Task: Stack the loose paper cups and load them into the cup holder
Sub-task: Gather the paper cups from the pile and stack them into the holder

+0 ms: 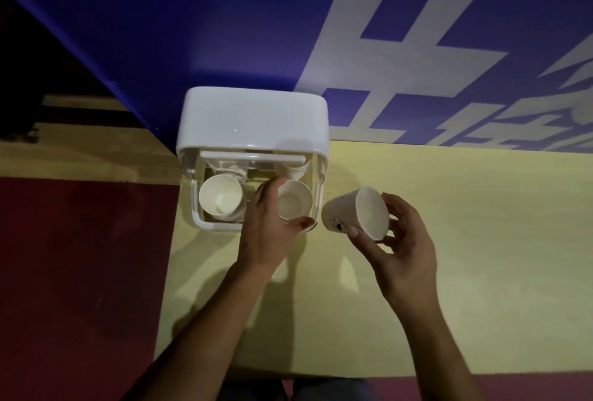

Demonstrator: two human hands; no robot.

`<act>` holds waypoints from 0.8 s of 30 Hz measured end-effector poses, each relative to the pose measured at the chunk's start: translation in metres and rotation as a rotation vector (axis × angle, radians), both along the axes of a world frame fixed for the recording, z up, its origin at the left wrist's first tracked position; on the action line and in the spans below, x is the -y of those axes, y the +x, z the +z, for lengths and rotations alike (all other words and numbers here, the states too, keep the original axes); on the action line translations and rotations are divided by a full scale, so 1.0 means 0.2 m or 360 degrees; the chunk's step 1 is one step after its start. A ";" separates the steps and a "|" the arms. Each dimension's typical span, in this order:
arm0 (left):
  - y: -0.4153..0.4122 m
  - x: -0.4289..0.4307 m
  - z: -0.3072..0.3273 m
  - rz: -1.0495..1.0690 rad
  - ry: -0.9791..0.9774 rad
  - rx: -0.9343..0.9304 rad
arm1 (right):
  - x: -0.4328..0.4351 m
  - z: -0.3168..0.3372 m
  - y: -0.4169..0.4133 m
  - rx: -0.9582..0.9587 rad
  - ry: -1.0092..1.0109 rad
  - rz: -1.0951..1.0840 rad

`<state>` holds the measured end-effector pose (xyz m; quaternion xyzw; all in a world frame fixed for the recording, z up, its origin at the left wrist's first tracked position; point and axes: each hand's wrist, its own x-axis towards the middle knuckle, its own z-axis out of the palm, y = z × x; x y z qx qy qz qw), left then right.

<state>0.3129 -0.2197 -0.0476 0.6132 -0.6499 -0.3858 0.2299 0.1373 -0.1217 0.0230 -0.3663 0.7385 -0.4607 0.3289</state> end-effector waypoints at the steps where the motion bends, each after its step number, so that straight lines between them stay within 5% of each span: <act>1: 0.01 0.00 0.01 -0.0014 -0.0002 -0.0002 | 0.03 0.02 0.03 -0.0027 -0.0021 0.0012; 8: 0.12 -0.03 0.04 -0.0041 0.0211 -0.0109 | 0.25 -0.01 0.17 -0.0177 -0.0098 0.0335; 16: 0.10 -0.04 0.12 0.0230 0.0296 -0.0577 | 0.30 -0.23 0.21 -0.0349 -0.0038 0.0544; 24: 0.10 -0.01 0.01 0.0098 0.0213 -0.0352 | 0.31 -0.33 0.22 -0.0323 -0.0012 0.0618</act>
